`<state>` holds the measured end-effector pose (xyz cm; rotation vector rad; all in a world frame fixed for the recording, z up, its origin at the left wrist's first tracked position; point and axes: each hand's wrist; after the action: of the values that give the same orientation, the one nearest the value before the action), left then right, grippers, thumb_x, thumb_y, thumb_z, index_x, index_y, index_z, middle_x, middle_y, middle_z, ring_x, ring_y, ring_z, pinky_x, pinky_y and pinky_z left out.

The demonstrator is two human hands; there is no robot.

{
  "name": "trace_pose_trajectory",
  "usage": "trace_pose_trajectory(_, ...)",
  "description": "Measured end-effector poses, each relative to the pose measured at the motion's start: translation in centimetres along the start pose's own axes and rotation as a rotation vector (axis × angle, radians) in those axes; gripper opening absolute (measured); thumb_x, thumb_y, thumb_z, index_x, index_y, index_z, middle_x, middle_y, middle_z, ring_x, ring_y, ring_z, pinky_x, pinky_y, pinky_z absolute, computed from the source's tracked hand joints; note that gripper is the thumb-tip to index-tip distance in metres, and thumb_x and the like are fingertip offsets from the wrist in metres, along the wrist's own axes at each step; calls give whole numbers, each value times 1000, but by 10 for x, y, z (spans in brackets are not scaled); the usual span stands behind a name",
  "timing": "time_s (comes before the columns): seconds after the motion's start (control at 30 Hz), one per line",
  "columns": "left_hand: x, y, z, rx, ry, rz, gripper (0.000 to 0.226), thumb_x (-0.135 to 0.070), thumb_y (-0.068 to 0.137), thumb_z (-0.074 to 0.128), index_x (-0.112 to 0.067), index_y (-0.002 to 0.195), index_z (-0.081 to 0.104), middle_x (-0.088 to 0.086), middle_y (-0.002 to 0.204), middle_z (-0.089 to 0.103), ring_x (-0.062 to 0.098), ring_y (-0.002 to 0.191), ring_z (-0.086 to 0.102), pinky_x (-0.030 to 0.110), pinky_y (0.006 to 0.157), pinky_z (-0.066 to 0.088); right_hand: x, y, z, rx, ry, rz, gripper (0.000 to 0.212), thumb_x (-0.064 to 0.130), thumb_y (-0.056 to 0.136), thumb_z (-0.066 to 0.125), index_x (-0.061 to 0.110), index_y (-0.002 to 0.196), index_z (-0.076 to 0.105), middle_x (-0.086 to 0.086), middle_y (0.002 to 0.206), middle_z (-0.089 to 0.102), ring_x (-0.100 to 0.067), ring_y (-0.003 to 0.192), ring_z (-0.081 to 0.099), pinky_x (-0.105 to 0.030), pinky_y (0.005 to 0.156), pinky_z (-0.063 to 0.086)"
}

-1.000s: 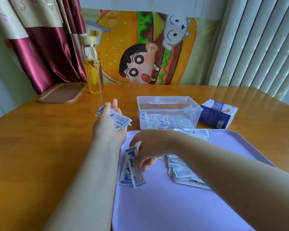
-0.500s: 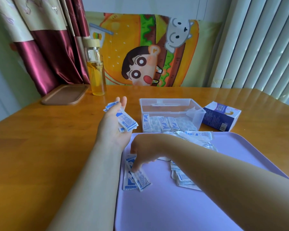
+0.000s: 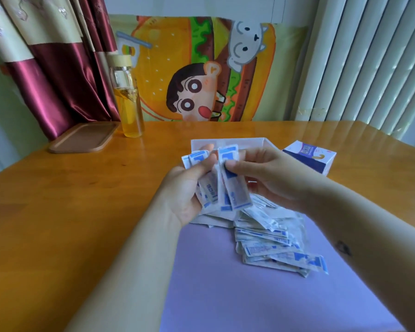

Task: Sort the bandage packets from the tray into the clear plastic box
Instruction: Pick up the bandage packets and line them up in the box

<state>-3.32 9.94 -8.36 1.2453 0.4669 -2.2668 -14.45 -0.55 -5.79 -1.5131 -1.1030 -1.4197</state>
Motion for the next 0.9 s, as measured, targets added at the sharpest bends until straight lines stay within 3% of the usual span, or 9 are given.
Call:
trace_pose_trajectory(0.07, 10, -2, 9, 3, -83, -84, 20, -30, 91, 55, -19, 99, 69, 5, 87, 73, 19, 73, 71, 33, 71, 58, -4, 2, 11, -111, -276, -14, 15, 25, 83, 69, 18, 70, 68, 7, 61, 61, -3, 58, 51, -16, 59, 41)
trace_pose_trajectory(0.13, 20, 0, 14, -11, -204, -152, 31, -42, 95, 45, -24, 111, 65, 2, 91, 72, 19, 82, 68, 35, 82, 54, -10, 5, 15, -252, -501, -63, 22, 26, 85, 68, 23, 63, 63, 13, 55, 55, 2, 47, 43, -9, 47, 33)
trace_pose_trajectory(0.23, 29, 4, 15, -63, -290, -201, 48, -59, 92, 37, -23, 102, 67, 6, 90, 73, 23, 87, 67, 41, 90, 48, -20, 12, 20, -370, -672, -150, 11, 27, 81, 70, 19, 75, 67, 11, 62, 55, 3, 51, 45, -10, 51, 35)
trace_pose_trajectory(0.37, 28, 6, 15, -19, -335, -246, 67, -72, 83, 34, -15, 99, 66, 9, 112, 67, 25, 114, 60, 41, 95, 47, -32, 18, 21, -505, -789, -200, 18, 36, 75, 74, 24, 86, 65, 11, 72, 60, -1, 61, 50, -20, 58, 40)
trace_pose_trajectory(0.43, 27, 4, 17, -14, -358, -250, 60, -68, 83, 42, -14, 98, 63, 4, 99, 67, 22, 103, 63, 39, 93, 49, -30, 17, 19, -543, -817, -286, 20, 37, 74, 74, 27, 88, 64, 13, 75, 60, -1, 67, 52, -18, 59, 39)
trace_pose_trajectory(0.57, 29, 6, 16, -141, -360, -301, 16, -26, 92, 58, -11, 85, 57, -1, 61, 57, 9, 53, 48, 21, 51, 48, -17, 10, 1, -359, -754, -320, 37, 36, 78, 71, 34, 112, 57, 15, 106, 53, 8, 88, 48, -5, 70, 37)
trace_pose_trajectory(0.7, 27, 3, 14, -127, -306, -343, 6, -14, 92, 57, -10, 87, 58, -2, 61, 58, 7, 51, 42, 19, 49, 47, -7, -11, -10, 45, -908, -158, 111, 40, 62, 84, 45, 144, 10, 20, 144, 24, 5, 128, 26, -11, 97, 33)
trace_pose_trajectory(0.77, 29, -2, 21, -50, -205, -357, 22, -10, 94, 50, -11, 72, 53, -1, 53, 51, 9, 53, 37, 19, 48, 47, -10, -18, -6, 135, -1122, -144, 129, 45, 58, 84, 45, 144, -11, 28, 144, 9, 9, 127, 16, -7, 94, 22)
trace_pose_trajectory(0.9, 35, -9, 30, 45, -53, -325, 31, -3, 94, 43, -10, 65, 50, 0, 47, 42, 12, 56, 34, 16, 42, 44, -16, -25, -5, 135, -1194, -166, 126, 46, 61, 83, 45, 143, -14, 28, 143, 10, 14, 108, 20, -5, 85, 24)
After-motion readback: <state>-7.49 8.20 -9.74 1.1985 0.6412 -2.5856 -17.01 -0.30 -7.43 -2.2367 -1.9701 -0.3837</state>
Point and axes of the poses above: each hand's wrist, its own y-axis towards the middle knuckle, its own z-axis out of the palm, x = y × z
